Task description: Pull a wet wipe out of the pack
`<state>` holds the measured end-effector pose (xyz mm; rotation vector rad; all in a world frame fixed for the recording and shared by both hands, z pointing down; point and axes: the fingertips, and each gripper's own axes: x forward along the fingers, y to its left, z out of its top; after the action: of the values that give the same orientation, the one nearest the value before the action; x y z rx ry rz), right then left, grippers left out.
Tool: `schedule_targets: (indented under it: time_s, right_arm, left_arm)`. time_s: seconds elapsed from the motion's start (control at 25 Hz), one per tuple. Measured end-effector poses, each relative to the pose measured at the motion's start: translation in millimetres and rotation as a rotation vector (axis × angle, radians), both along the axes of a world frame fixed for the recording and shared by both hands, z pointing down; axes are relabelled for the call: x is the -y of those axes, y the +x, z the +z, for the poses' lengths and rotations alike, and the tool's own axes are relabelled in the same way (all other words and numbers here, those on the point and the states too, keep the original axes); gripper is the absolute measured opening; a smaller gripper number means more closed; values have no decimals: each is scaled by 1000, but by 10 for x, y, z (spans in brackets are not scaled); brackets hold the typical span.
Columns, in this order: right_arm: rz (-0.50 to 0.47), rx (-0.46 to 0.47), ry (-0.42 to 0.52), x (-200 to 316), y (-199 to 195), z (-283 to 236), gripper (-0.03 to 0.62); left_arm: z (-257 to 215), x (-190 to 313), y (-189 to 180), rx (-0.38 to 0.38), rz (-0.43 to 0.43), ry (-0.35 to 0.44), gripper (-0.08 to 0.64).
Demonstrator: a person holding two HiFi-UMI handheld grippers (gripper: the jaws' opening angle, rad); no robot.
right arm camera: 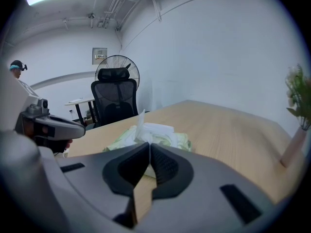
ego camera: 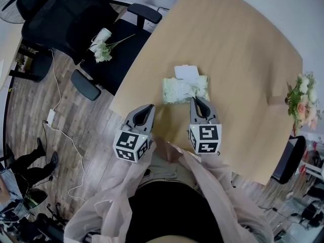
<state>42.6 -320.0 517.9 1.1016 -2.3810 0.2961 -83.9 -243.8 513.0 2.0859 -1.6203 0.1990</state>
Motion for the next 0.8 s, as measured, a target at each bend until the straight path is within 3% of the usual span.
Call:
schedule_targets:
  time_s: [0.8]
  right_arm:
    - [65,-2,-23,-184,69,-80,18]
  left_arm:
    - [-192,-126,-59,17,38,-2,11]
